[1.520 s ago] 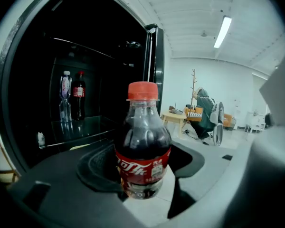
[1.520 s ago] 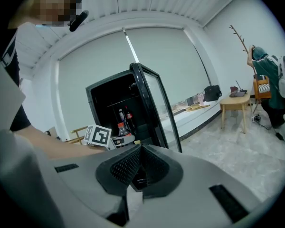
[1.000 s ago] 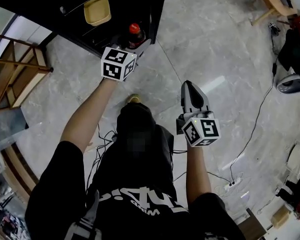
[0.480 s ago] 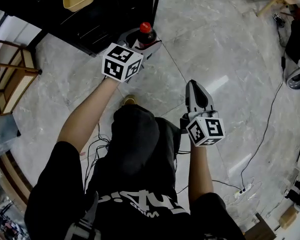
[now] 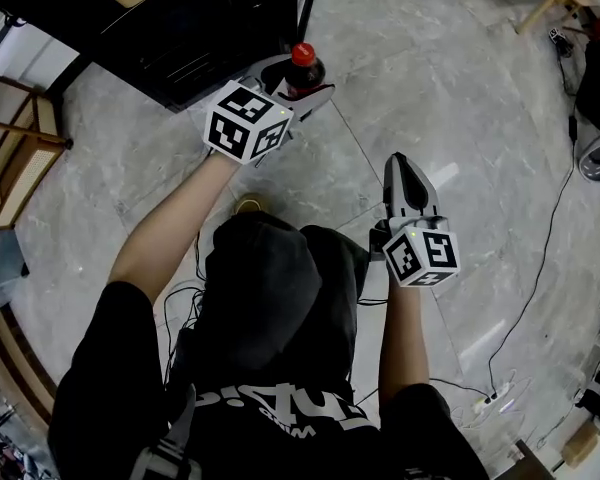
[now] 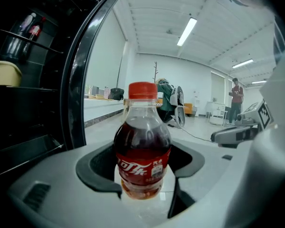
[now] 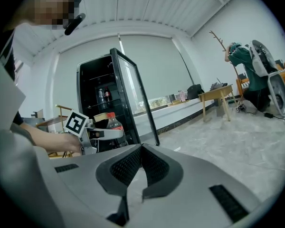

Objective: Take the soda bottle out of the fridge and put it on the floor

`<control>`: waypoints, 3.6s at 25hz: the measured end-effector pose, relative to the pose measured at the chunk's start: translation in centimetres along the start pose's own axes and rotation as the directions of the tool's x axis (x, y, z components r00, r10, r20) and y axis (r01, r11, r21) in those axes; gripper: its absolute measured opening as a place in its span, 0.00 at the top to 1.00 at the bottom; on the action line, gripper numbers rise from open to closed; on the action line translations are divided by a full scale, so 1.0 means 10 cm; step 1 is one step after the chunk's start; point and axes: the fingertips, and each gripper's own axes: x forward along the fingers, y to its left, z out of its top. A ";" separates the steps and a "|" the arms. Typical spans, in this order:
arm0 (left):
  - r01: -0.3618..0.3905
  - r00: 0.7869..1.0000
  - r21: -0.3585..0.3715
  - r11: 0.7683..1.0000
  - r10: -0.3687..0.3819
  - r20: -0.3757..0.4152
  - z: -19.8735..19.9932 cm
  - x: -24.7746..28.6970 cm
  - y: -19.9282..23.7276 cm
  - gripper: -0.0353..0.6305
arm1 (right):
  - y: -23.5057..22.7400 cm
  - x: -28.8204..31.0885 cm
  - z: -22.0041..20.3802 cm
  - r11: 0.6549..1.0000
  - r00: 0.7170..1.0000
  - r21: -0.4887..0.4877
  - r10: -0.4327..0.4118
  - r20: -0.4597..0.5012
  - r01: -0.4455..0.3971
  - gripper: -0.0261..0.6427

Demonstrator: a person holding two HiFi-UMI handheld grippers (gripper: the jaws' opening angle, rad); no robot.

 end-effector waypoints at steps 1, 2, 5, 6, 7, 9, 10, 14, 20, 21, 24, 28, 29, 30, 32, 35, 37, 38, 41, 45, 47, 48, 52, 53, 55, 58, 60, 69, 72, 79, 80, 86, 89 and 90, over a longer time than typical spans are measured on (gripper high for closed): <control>0.005 1.000 -0.001 1.000 -0.005 0.000 -0.03 0.01 -0.03 0.49 | -0.02 -0.02 -0.02 1.000 1.000 0.003 -0.001 0.004 0.001 0.93; 0.009 1.000 -0.001 1.000 -0.009 -0.001 -0.06 0.03 -0.07 0.49 | -0.04 -0.05 -0.03 1.000 1.000 0.005 -0.002 0.006 0.002 0.93; 0.027 1.000 -0.005 1.000 -0.027 -0.001 -0.17 0.10 -0.16 0.49 | -0.10 -0.12 -0.07 1.000 1.000 -0.003 -0.008 0.004 0.008 0.93; 0.035 0.999 -0.010 0.999 -0.035 0.000 -0.22 0.14 -0.19 0.49 | -0.13 -0.13 -0.09 1.000 1.000 -0.005 -0.014 0.004 0.014 0.93; 0.042 0.999 -0.012 0.999 -0.042 -0.001 -0.27 0.17 -0.22 0.49 | -0.15 -0.14 -0.12 1.000 1.000 -0.007 -0.020 0.004 0.020 0.93; 0.057 0.998 -0.011 0.998 -0.057 -0.009 -0.43 0.25 -0.26 0.49 | -0.18 -0.15 -0.20 0.999 1.000 -0.017 -0.029 -0.004 0.029 0.93; 0.066 0.998 -0.010 0.998 -0.066 -0.016 -0.52 0.29 -0.28 0.49 | -0.19 -0.16 -0.25 0.999 0.999 -0.027 -0.031 -0.012 0.030 0.93; 0.095 0.995 -0.018 0.995 -0.095 -0.032 -0.87 0.50 -0.37 0.49 | -0.25 -0.18 -0.44 0.998 0.998 -0.046 -0.032 -0.046 0.030 0.93; 0.139 0.990 -0.005 0.990 -0.139 -0.026 -1.32 0.74 -0.49 0.49 | -0.41 -0.16 -0.69 0.998 0.997 -0.037 -0.044 -0.063 0.042 0.93; 0.143 0.989 -0.004 0.990 -0.143 -0.028 -1.40 0.78 -0.50 0.49 | -0.44 -0.15 -0.72 0.999 0.997 -0.034 -0.045 -0.063 0.043 0.93; 0.157 0.987 -0.008 0.988 -0.157 -0.038 -1.63 0.90 -0.56 0.49 | -0.50 -0.13 -0.85 0.998 0.996 -0.025 -0.053 -0.066 0.052 0.93; 0.182 0.982 0.003 0.983 -0.181 -0.058 -1.93 1.02 -0.60 0.49 | -0.53 -0.07 -1.01 0.998 0.995 -0.023 -0.061 -0.076 0.060 0.93; 0.187 0.981 0.006 0.982 -0.186 -0.062 -1.99 1.05 -0.60 0.49 | -0.53 -0.06 -1.04 0.998 0.995 -0.020 -0.064 -0.075 0.063 0.93; 0.191 0.980 0.007 0.981 -0.191 -0.064 -2.06 1.08 -0.60 0.49 | -0.54 -0.06 -1.07 0.998 0.995 -0.013 -0.068 -0.072 0.067 0.93; 0.197 0.978 0.011 0.980 -0.196 -0.067 -2.20 1.14 -0.60 0.49 | -0.55 -0.05 -1.11 0.997 0.995 0.006 -0.080 -0.062 0.081 0.93; 0.203 0.976 0.017 0.979 -0.201 -0.079 -2.40 1.25 -0.61 0.49 | -0.59 -0.05 -1.15 0.994 0.993 0.017 -0.108 -0.048 0.109 0.93; 0.206 0.975 0.017 0.978 -0.204 -0.090 -2.54 1.30 -0.62 0.49 | -0.63 -0.06 -1.18 0.990 0.990 0.024 -0.135 -0.041 0.136 0.93; 0.208 0.974 0.017 0.978 -0.205 -0.096 -2.60 1.32 -0.62 0.49 | -0.64 -0.07 -1.20 0.989 0.989 0.027 -0.145 -0.040 0.146 0.93; 0.220 0.970 0.032 0.975 -0.215 -0.113 -2.77 1.40 -0.66 0.49 | -0.66 -0.07 -1.26 0.989 0.988 0.035 -0.145 -0.050 0.146 0.93; 0.231 0.967 0.046 0.972 -0.224 -0.124 -2.93 1.46 -0.69 0.49 | -0.69 -0.10 -1.27 0.988 0.988 0.045 -0.147 -0.048 0.150 0.93; 0.232 0.967 0.053 0.971 -0.225 -0.118 -2.96 1.48 -0.70 0.49 | -0.71 -0.12 -1.28 0.988 0.988 0.045 -0.148 -0.048 0.150 0.93; 0.231 0.968 0.057 0.971 -0.223 -0.115 -2.96 1.49 -0.71 0.49 | -0.72 -0.13 -1.29 0.988 0.988 0.045 -0.148 -0.050 0.150 0.93; 0.226 0.970 0.086 0.970 -0.216 -0.109 -2.96 1.51 -0.73 0.49 | -0.75 -0.16 -1.32 0.986 0.987 0.058 -0.153 -0.052 0.156 0.93; 0.224 0.971 0.092 0.970 -0.214 -0.108 -2.97 1.50 -0.74 0.49 | -0.75 -0.16 -1.33 0.986 0.987 0.060 -0.152 -0.053 0.155 0.93; 0.219 0.973 0.097 0.971 -0.210 -0.098 -2.96 1.50 -0.74 0.48 | -0.74 -0.15 -1.35 0.987 0.988 0.060 -0.145 -0.058 0.148 0.93; 0.217 0.974 0.093 0.972 -0.210 -0.083 -2.95 1.50 -0.74 0.48 | -0.73 -0.15 -1.37 0.988 0.988 0.065 -0.138 -0.062 0.142 0.93; 0.219 0.973 0.090 0.971 -0.211 -0.094 -2.98 1.49 -0.75 0.48 | -0.73 -0.15 -1.39 0.987 0.988 0.074 -0.140 -0.063 0.144 0.93; 0.214 0.973 0.080 0.974 -0.205 -0.103 -3.03 1.49 -0.79 0.47 | -0.70 -0.14 -1.42 0.987 0.990 0.092 -0.127 -0.064 0.133 0.93; 0.205 0.975 0.071 0.976 -0.197 -0.102 -3.04 1.50 -0.80 0.47 | -0.71 -0.14 -1.42 0.986 0.990 0.101 -0.130 -0.060 0.136 0.93; 0.199 0.978 0.056 0.978 -0.194 -0.082 -2.98 1.49 -0.81 0.46 | -0.71 -0.16 -1.43 0.985 0.990 0.107 -0.130 -0.059 0.136 0.93; 0.197 0.978 0.056 0.979 -0.192 -0.078 -2.97 1.49 -0.81 0.46 | -0.71 -0.16 -1.43 0.985 0.990 0.107 -0.130 -0.059 0.136 0.93; 0.196 0.979 0.060 0.979 -0.191 -0.073 -2.95 1.46 -0.84 0.42 | -0.68 -0.15 -1.42 0.986 0.991 0.107 -0.124 -0.056 0.130 0.93; 0.193 0.979 0.059 0.979 -0.189 -0.074 -2.94 1.45 -0.83 0.38 | -0.67 -0.13 -1.40 0.986 0.991 0.108 -0.123 -0.053 0.128 0.93; 0.194 0.979 0.061 0.979 -0.189 -0.071 -2.92 1.44 -0.83 0.38 | -0.66 -0.12 -1.40 0.986 0.991 0.108 -0.121 -0.053 0.126 0.93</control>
